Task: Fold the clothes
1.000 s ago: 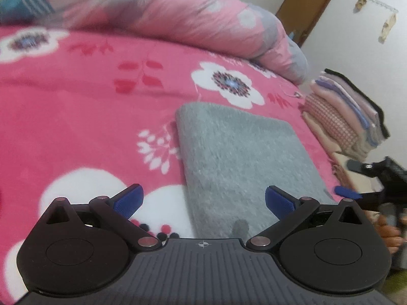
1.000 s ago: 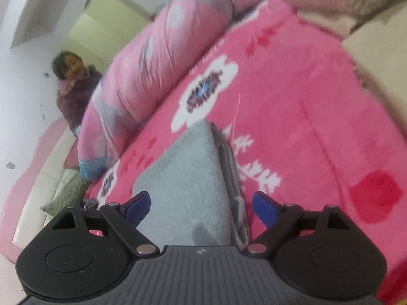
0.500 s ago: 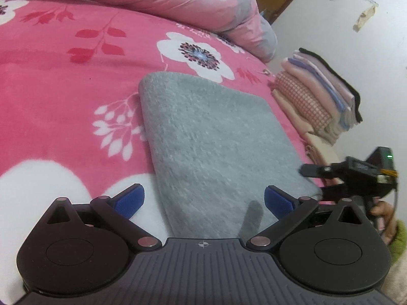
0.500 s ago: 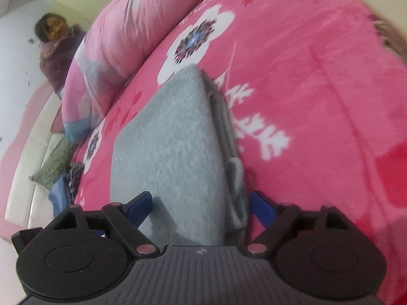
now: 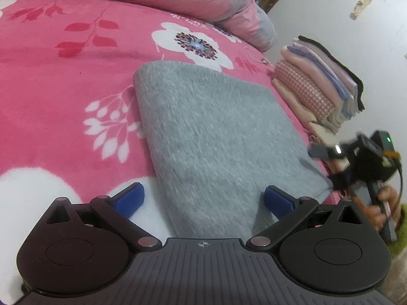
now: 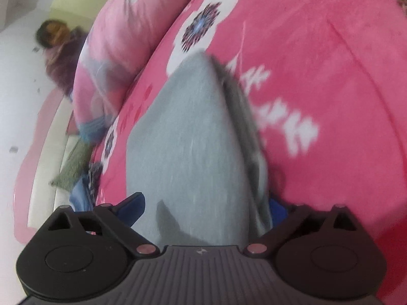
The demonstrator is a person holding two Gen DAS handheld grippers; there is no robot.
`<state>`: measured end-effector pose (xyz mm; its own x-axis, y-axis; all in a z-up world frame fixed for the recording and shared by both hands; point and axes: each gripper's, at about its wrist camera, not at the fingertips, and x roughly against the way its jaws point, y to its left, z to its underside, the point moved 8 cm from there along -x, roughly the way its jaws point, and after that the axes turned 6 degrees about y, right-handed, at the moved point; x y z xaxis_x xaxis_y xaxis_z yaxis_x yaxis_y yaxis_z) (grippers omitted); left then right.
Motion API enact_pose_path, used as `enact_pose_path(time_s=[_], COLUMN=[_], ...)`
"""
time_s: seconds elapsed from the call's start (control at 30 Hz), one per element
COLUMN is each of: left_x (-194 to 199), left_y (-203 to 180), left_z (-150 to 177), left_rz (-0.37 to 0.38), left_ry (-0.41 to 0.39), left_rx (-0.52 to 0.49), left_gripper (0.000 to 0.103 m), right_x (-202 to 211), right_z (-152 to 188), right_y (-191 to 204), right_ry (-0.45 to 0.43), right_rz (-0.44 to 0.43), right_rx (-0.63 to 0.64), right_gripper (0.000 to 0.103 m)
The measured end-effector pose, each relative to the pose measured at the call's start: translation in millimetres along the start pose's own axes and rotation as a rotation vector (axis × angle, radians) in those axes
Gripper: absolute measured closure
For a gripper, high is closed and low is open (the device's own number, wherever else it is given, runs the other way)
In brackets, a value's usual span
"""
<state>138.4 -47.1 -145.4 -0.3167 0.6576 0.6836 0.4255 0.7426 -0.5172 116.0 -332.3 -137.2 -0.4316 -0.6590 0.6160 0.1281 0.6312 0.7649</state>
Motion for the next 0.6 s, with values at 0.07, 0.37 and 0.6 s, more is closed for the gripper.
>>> enact_pose_path(time_s=[0.07,0.37,0.6], left_x=[0,0,1], left_y=[0,-2,6], left_z=[1,-1,-7], left_rz=[-0.003,-0.002,-0.002], left_ry=[-0.001,0.011,0.017], left_rx=[-0.008,-0.012,0.055], left_gripper=[0.001,0.006,0.018], right_x=[5,-2,-2], right_z=[13,-6,21], right_y=[2,-10,5], right_ry=[0.0,-0.052,-0.07], right_rz=[-0.015,-0.133,-0.233], right_rx=[0.011,-0.093,-0.182], right_gripper=[0.007,0.025,0.047])
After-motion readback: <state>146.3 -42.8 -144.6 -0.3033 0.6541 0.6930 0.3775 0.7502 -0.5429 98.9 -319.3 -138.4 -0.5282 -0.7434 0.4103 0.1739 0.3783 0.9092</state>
